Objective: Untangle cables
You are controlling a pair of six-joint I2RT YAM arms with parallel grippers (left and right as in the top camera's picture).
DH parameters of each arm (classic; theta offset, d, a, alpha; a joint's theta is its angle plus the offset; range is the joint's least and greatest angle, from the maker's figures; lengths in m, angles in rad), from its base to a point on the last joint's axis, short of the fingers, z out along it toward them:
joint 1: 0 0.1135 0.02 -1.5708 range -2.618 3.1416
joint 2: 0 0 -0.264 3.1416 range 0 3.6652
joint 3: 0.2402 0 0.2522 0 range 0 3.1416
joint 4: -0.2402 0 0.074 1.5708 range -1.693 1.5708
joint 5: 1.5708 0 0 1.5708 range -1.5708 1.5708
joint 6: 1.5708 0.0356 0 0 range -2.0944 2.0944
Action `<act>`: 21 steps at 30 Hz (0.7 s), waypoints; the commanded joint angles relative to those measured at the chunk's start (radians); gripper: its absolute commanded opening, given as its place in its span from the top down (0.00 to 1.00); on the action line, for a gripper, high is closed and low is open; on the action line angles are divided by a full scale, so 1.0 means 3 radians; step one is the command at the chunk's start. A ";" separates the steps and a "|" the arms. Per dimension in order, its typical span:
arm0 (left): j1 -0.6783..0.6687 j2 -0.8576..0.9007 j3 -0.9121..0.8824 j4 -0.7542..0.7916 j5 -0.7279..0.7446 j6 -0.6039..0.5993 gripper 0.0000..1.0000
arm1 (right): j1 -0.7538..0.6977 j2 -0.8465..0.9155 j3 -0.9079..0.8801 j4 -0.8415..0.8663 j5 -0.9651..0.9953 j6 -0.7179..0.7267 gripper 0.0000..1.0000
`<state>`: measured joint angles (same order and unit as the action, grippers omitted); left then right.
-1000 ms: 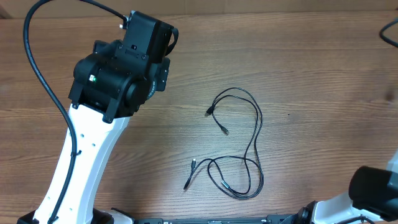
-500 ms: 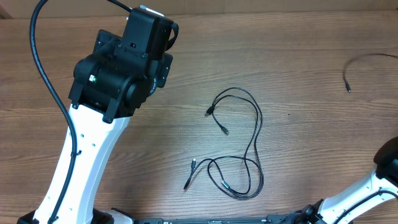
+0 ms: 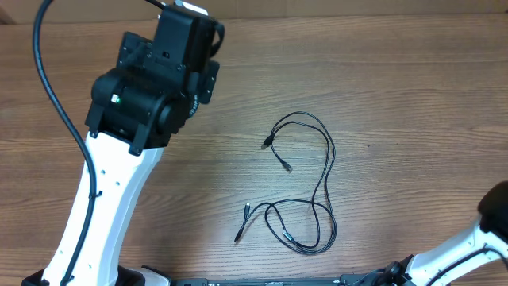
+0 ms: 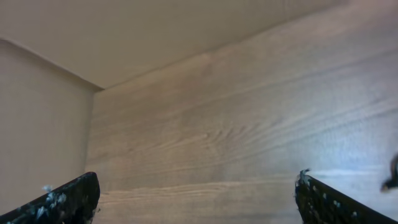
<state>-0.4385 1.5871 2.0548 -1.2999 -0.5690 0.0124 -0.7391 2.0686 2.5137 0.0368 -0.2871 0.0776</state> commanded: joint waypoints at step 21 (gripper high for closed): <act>0.0245 0.0033 0.0027 -0.0067 0.0417 0.0060 0.00 | -0.0217 0.1116 -0.0961 -0.2375 0.0322 0.0017 0.96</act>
<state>-0.3706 1.5875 2.0548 -1.3144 -0.4583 0.0231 -0.7956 2.4222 2.3051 -0.6712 -0.2096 0.0654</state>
